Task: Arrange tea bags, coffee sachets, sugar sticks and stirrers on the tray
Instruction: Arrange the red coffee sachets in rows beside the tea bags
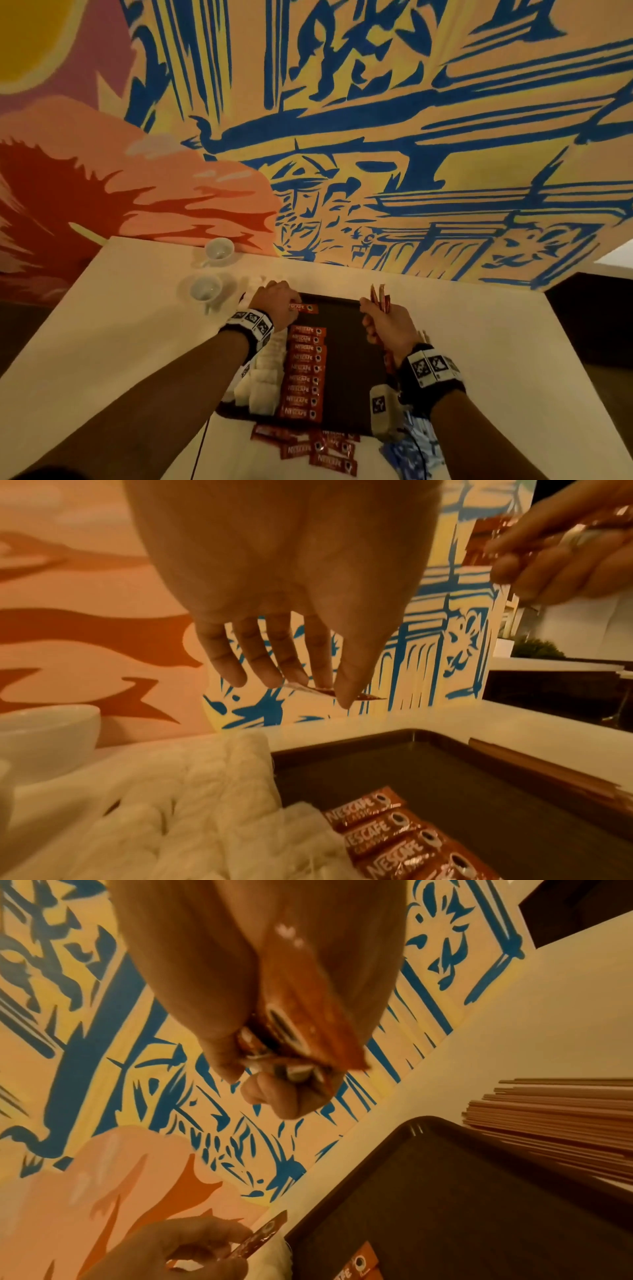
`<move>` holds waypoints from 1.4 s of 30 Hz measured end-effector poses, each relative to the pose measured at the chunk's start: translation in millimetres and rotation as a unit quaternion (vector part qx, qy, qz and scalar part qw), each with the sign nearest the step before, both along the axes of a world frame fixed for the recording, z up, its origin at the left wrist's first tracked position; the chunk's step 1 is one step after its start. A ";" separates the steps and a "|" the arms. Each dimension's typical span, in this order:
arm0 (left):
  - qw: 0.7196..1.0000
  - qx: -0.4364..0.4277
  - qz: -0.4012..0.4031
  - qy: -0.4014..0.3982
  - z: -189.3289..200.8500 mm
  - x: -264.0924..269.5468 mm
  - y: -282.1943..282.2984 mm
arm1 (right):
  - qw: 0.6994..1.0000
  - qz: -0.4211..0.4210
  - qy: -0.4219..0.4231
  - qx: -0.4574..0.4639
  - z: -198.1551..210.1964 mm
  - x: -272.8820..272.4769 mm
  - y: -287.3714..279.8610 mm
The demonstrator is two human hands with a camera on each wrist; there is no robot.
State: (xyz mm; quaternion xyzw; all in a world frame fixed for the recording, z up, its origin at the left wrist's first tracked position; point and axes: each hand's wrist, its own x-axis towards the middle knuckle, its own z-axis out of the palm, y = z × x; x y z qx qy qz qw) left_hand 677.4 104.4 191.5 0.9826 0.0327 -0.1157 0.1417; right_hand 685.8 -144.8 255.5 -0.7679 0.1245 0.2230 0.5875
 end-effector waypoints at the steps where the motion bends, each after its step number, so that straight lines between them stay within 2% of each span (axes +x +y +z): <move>1: 1.000 0.010 -0.005 0.018 -7.4 5.7 -1.4 | 1.000 -0.008 -0.003 -0.004 -3.6 0.1 1.1; 7: 0.994 0.061 -0.029 0.083 -45.5 32.5 -16.9 | 0.998 -0.058 -0.038 -0.003 -21.6 -3.7 11.3; 16: 0.989 0.095 -0.070 0.092 -83.9 52.0 -30.4 | 0.993 -0.096 -0.064 0.008 -44.7 -7.9 12.0; 20: 0.988 0.090 -0.074 0.104 -91.1 55.6 -29.4 | 0.992 -0.113 -0.042 0.032 -45.5 -7.6 6.7; 24: 0.988 0.084 -0.072 0.107 -92.7 55.8 -28.7 | 0.990 -0.119 -0.073 0.009 -41.1 -9.0 3.0; 29: 0.991 0.066 -0.063 0.097 -84.8 57.6 -26.6 | 0.989 -0.116 -0.084 0.029 -36.6 -11.7 -1.8; 34: 0.997 -0.006 -0.015 0.074 -67.2 50.0 -23.7 | 0.992 -0.092 -0.077 0.032 -28.5 -15.1 -6.6; 38: 0.991 -0.133 0.022 0.025 -30.4 34.7 -34.3 | 0.989 -0.095 -0.093 0.062 -13.5 -19.9 -9.8; 42: 0.969 -0.240 -0.048 0.016 21.8 -4.0 -56.0 | 0.985 -0.087 -0.115 0.096 5.2 -30.5 -16.3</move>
